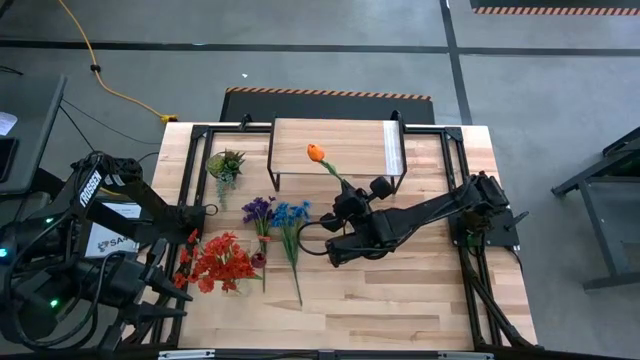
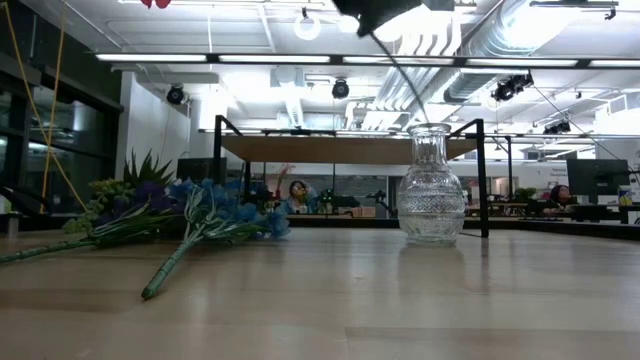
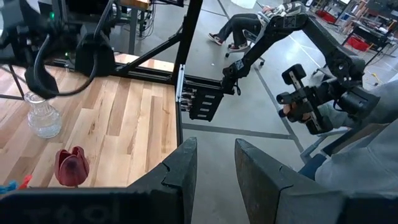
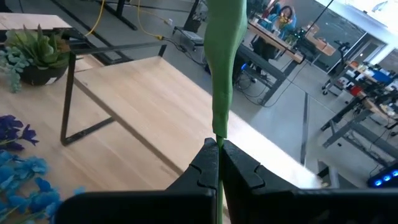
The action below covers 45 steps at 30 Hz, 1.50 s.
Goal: Pick and place flowers into a vace then onto a shelf
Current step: Put the orange flower into the right transparent vase
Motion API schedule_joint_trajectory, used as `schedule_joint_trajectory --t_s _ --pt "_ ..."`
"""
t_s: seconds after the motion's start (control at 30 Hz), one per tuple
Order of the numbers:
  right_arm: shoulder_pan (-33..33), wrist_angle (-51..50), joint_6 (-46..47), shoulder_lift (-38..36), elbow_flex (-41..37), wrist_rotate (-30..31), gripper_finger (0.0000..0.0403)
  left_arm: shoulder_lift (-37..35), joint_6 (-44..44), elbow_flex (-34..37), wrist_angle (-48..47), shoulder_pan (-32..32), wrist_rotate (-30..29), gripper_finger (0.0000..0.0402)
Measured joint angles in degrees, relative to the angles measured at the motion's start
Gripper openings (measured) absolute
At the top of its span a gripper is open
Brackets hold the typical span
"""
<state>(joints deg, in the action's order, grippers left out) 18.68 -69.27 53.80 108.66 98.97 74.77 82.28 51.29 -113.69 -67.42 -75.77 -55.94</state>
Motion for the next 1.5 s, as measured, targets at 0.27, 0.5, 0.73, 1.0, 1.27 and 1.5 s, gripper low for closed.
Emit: schedule_joint_trajectory --t_s 0.27,0.5,0.73,1.0,1.27,1.5 --pt "-0.04 6.44 0.06 0.0 -5.21 -0.08 0.0 0.0 0.0 0.0 0.02 0.0 -0.56 0.0143" --pt "-0.37 10.9 0.74 0.0 -9.84 -1.5 0.0 0.0 0.0 0.0 0.02 0.0 -1.41 0.0143" --pt "-0.33 11.21 1.93 0.0 -11.75 -2.79 0.0 0.0 0.02 0.0 0.02 0.0 -2.25 0.0143" --pt "-0.62 9.96 3.06 0.0 -11.82 -4.62 0.0 0.0 0.01 0.0 0.02 0.0 -2.25 0.0143" --pt "-0.76 8.89 4.48 0.0 -11.82 -6.38 0.0 0.0 0.02 0.0 0.02 0.0 -2.23 0.0143" --pt "-0.6 12.3 6.16 0.09 -15.89 -8.35 0.0 0.0 0.0 0.0 0.0 0.0 -2.21 0.0143"
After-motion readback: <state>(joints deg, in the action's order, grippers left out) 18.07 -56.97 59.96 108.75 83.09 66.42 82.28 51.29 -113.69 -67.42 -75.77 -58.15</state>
